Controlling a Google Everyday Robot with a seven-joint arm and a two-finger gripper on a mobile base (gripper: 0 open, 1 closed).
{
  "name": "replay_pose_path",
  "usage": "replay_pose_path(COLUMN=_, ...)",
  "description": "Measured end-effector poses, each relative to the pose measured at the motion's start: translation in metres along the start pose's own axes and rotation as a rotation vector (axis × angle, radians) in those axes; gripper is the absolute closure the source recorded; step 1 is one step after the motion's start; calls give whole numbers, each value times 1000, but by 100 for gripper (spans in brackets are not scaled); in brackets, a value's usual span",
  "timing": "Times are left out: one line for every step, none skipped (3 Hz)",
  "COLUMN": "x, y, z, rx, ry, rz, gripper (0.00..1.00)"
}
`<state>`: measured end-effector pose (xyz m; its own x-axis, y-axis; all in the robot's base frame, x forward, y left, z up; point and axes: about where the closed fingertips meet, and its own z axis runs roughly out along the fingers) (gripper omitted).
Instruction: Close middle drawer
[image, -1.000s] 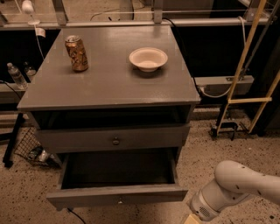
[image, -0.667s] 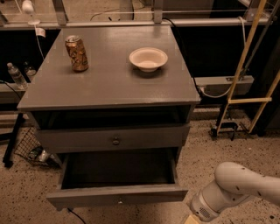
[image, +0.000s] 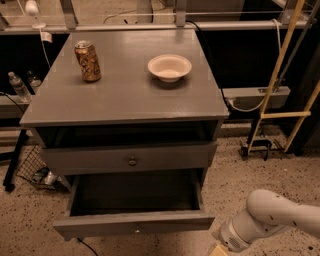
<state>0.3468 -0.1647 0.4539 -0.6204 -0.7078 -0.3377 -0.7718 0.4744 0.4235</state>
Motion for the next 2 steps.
replay_pose_path(x=1, y=-13, z=14, rx=-15, ry=-20, rz=-11, gripper=39)
replay_pose_path(x=-1, y=-28, z=32, rx=-39, ry=-36, rz=-18, gripper=62)
